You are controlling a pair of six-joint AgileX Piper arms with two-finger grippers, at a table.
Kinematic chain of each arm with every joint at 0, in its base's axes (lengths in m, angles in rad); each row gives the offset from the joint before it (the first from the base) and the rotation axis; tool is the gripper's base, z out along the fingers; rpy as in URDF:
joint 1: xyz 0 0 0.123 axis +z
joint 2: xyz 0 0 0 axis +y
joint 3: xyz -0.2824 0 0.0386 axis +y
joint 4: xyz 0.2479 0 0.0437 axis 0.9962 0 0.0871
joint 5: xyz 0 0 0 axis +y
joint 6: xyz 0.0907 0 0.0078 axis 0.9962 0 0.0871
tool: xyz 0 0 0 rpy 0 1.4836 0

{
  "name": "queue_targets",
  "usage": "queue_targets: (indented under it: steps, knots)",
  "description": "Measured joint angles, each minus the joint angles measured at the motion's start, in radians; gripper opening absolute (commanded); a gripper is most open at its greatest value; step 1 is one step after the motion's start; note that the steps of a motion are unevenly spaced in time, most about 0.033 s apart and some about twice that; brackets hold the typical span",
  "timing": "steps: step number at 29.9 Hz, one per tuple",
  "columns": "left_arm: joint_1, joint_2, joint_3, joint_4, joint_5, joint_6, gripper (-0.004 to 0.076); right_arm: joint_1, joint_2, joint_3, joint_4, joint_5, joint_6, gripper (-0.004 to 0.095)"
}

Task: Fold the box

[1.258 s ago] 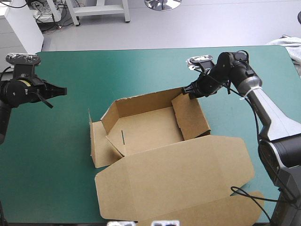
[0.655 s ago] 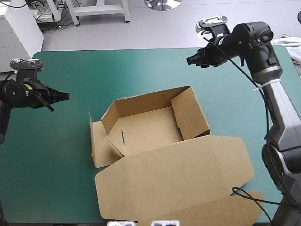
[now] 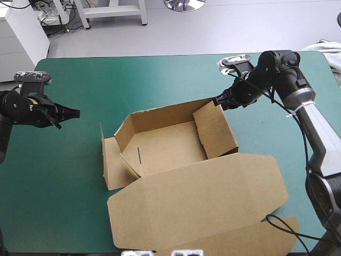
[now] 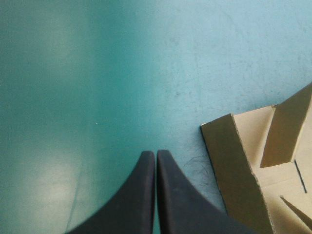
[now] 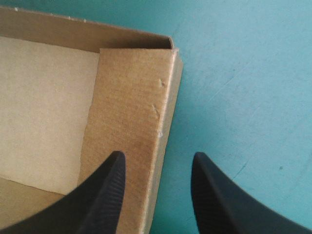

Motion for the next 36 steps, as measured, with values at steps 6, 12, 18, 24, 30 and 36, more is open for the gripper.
queue_targets:
  steps: [6, 12, 18, 24, 30, 36]
  knots:
    - [0.0, 0.0, 0.0, -0.051, 0.009, 0.0, -0.001, 0.0, 0.041, 0.067, 0.034, -0.002, -0.012, 0.0405]
    - [0.0, 0.0, 0.0, -0.061, 0.025, 0.0, -0.001, 0.0, 0.072, 0.099, 0.056, -0.003, -0.038, 0.0395]
    - [0.0, 0.0, 0.0, -0.068, 0.026, -0.008, -0.001, 0.0, 0.124, 0.099, 0.102, -0.007, -0.052, 0.0338]
    - [0.0, 0.0, 0.0, -0.134, 0.026, -0.019, -0.001, 0.0, 0.181, 0.1, 0.109, -0.013, -0.052, 0.0068]
    - [0.0, 0.0, 0.0, -0.172, -0.019, -0.04, -0.001, -0.005, 0.184, 0.1, 0.099, -0.017, -0.046, -0.0019]
    - [0.068, 0.005, 0.0, -0.204, -0.07, -0.086, -0.001, -0.024, 0.154, 0.101, 0.153, -0.026, -0.051, -0.0017]
